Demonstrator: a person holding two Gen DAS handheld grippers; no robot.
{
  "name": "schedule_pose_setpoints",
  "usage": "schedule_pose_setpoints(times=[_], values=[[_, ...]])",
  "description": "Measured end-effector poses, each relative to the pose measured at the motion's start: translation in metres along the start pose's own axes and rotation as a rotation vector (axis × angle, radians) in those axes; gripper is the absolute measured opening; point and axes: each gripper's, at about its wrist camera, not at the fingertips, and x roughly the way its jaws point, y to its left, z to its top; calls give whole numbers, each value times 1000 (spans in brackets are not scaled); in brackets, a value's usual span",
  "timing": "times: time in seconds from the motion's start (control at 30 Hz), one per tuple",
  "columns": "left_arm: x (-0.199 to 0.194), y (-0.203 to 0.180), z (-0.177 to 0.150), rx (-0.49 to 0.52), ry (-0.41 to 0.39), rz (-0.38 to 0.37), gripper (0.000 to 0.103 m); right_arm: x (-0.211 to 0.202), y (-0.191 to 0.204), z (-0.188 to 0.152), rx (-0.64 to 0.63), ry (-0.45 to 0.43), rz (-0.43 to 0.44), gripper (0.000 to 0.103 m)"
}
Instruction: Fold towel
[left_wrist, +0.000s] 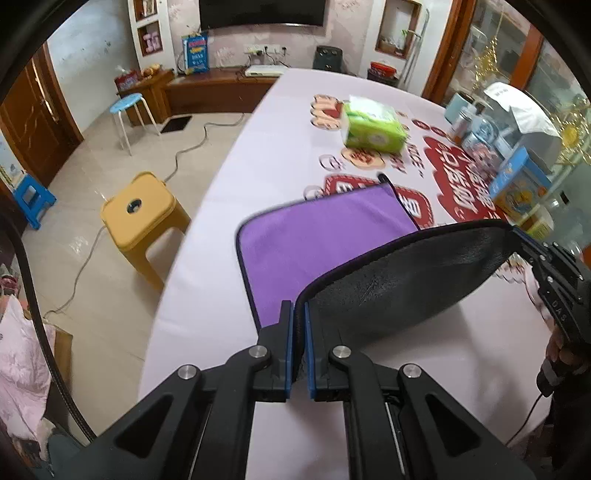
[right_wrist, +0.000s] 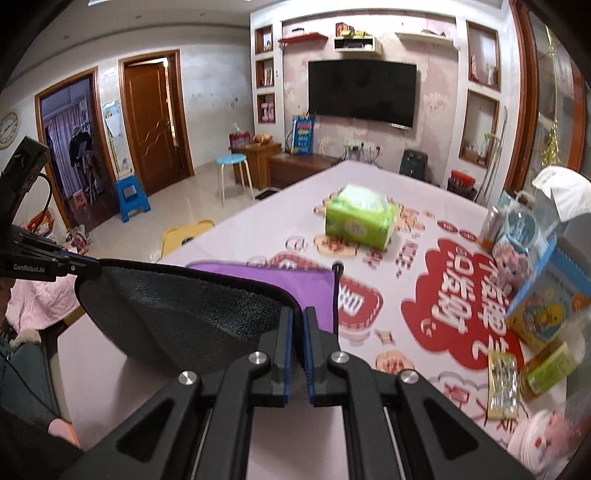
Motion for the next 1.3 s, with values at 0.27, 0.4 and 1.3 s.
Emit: schedule_pose_setpoints(times=[0.27, 0.4, 1.3], values=[[22, 18, 43, -18, -84, 61, 4, 41, -4, 35, -16, -86, -41, 5], [43, 23, 60, -32, -104, 76, 4, 70, -4, 38, -34, -115, -96, 5], [168, 35, 72, -131, 37, 106, 32, 192, -7, 2, 42, 20, -159, 43]])
